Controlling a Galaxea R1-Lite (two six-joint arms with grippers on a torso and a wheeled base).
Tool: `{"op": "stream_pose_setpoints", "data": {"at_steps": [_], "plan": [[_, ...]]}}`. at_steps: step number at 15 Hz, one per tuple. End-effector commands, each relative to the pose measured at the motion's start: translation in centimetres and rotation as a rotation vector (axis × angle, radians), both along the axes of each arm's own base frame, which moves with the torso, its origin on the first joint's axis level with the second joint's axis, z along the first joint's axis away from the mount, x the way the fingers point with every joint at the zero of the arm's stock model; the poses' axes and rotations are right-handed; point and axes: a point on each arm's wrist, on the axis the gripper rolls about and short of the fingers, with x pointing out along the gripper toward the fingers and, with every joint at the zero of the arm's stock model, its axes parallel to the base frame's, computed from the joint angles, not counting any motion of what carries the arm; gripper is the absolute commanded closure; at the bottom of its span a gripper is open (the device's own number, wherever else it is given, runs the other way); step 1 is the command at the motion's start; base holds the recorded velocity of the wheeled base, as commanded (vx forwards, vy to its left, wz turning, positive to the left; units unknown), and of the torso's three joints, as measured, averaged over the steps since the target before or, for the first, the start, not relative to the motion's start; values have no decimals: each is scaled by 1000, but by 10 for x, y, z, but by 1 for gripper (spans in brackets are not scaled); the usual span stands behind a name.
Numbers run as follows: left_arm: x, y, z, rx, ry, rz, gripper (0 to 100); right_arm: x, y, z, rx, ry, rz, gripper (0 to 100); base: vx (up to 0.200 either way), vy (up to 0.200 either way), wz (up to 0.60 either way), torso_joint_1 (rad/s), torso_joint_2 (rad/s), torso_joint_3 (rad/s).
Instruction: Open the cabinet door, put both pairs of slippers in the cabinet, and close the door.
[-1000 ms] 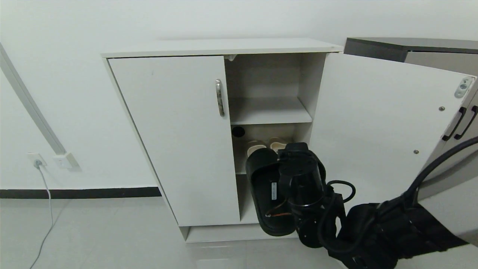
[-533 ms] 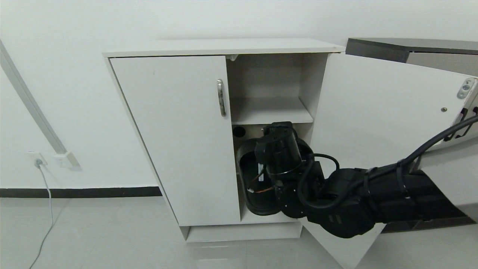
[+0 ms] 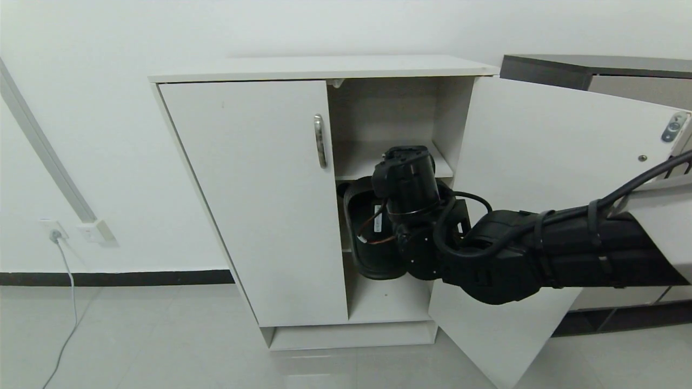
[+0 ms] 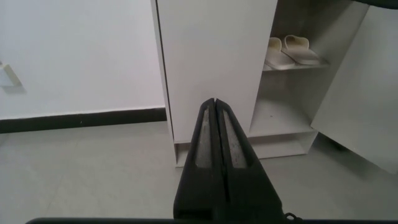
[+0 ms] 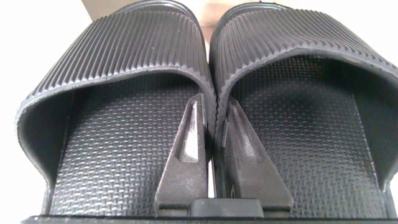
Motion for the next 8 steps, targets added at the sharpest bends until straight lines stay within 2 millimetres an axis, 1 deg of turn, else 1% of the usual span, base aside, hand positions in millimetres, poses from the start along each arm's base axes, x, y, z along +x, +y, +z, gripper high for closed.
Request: {"op": "stream_pose_setpoints", "data": {"at_steps": [1,4,6,8], "plan": [[0,0,0,0,-1,0,100,0,0,5,4,-11,0,100,0,0,0,0,0,0],[0,0,0,0,1,0,100,2,-1,10,4,-24,-4,100,0,0,0,0,0,0],[0,0,0,0,-1,0,100,2,-1,10,4,-24,-4,100,0,0,0,0,0,0],[0,0,0,0,-1,0,100,2,-2,10,4,-24,-6,100,200,0,0,-2,2,2]]}}
